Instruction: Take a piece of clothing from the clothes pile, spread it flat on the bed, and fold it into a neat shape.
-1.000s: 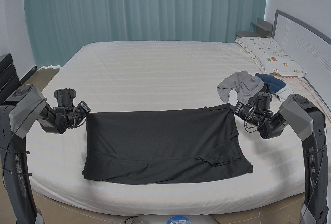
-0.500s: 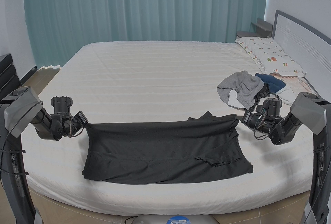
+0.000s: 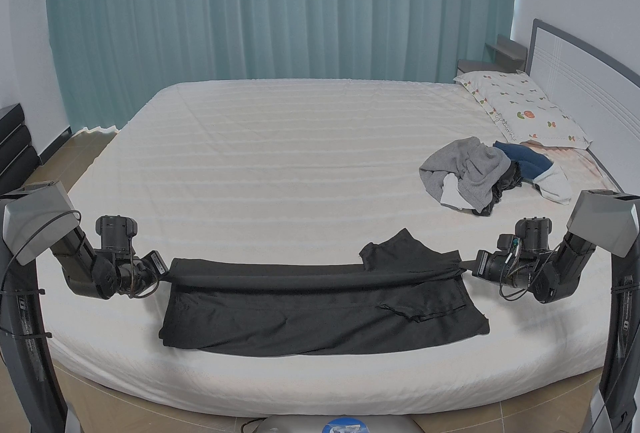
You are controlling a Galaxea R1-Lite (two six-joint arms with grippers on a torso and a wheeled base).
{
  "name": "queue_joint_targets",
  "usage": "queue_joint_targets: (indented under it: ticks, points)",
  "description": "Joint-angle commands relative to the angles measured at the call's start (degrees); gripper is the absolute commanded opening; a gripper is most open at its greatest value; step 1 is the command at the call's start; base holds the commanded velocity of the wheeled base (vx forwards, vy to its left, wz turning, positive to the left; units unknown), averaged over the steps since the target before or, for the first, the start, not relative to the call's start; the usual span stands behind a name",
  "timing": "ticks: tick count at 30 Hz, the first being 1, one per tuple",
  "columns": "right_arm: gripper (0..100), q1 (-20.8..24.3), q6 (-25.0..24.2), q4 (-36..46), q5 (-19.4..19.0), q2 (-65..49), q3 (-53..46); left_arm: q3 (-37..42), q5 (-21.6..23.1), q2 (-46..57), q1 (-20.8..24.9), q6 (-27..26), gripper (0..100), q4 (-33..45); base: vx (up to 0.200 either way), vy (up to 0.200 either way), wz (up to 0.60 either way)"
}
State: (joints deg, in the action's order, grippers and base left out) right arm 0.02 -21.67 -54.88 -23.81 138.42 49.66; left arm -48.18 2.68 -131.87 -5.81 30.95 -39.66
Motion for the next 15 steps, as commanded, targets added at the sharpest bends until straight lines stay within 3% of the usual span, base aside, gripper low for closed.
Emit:
queue_joint_targets:
  ticks: [1, 15]
  points:
    - [0, 0.0, 0.6, 0.2, 0.0, 0.4, -1.5, 2.5, 0.1, -0.2, -0.1, -0.7, 0, -0.9, 0.000, 0.000, 0.00]
    - [0, 0.2, 0.9, 0.3, 0.3, 1.2, -2.6, 4.3, 0.2, -0.2, 0.3, -1.0, 0, -1.0, 0.000, 0.000, 0.00]
